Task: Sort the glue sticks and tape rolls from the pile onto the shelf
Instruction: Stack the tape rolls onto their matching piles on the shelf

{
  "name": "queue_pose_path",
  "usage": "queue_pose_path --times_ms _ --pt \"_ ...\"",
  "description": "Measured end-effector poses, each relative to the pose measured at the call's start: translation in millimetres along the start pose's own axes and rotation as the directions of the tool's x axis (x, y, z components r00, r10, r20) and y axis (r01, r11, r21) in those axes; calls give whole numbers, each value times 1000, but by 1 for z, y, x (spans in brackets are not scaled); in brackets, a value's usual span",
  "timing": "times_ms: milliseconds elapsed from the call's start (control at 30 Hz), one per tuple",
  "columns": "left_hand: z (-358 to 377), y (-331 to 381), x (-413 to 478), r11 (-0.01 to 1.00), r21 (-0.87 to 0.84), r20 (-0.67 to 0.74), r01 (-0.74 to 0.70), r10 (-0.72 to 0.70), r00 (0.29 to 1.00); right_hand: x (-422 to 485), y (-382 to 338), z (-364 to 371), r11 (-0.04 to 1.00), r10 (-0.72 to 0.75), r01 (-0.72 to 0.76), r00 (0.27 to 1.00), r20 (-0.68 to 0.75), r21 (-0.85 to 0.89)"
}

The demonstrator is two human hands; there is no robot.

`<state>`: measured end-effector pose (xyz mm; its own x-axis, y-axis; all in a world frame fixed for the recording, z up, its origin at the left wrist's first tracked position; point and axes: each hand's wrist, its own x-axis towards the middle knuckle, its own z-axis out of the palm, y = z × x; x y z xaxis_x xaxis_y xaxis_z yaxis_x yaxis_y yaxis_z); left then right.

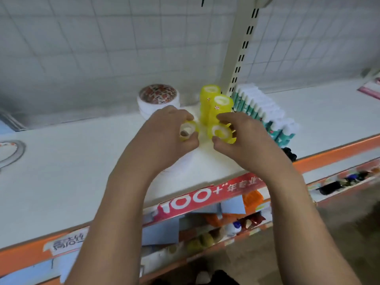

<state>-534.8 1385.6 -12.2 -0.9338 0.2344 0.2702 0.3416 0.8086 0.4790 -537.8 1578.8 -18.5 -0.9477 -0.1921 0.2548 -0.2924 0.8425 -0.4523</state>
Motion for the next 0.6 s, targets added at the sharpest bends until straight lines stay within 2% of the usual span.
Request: queue_pose_path --times_ms 233,600 --pt "33 32 27 997 27 -46 73 -72 996 16 53 -4 995 -64 62 998 25 82" --pt "58 55 45 983 -10 -98 182 -182 978 27 78 13 988 -113 107 993 45 115"
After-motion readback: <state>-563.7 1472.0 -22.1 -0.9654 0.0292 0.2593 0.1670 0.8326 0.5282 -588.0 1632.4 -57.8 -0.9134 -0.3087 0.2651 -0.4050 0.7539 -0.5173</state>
